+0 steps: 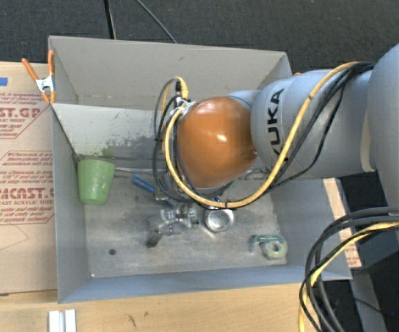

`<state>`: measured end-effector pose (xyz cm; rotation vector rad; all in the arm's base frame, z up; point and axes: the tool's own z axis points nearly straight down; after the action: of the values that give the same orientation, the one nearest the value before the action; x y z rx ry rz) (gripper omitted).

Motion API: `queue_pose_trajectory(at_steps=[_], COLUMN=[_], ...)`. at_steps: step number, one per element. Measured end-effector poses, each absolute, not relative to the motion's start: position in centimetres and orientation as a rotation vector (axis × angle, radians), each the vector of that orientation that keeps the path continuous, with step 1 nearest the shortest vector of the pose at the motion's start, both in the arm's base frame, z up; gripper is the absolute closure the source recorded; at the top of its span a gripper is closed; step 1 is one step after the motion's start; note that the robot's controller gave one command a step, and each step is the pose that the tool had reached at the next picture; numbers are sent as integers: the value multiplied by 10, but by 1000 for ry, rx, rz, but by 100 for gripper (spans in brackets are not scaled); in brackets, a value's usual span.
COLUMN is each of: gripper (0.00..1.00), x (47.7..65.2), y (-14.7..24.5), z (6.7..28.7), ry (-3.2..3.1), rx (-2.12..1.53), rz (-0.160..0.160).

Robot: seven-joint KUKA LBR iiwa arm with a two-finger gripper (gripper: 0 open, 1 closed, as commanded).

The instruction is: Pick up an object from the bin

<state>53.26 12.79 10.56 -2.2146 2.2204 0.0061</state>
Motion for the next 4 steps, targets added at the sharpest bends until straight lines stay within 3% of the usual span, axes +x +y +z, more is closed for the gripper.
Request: queue_pose_trajectory(at_steps=[1, 2, 3, 4], gripper=[100, 100, 100, 0], x=[557, 507, 485, 487], y=[112, 133, 109, 110], z=[179, 169, 90, 92], ry=[1722, 2177, 1749, 1748], rx=[-2622, -2263, -2614, -2610], rz=[-2, 6, 10, 6])
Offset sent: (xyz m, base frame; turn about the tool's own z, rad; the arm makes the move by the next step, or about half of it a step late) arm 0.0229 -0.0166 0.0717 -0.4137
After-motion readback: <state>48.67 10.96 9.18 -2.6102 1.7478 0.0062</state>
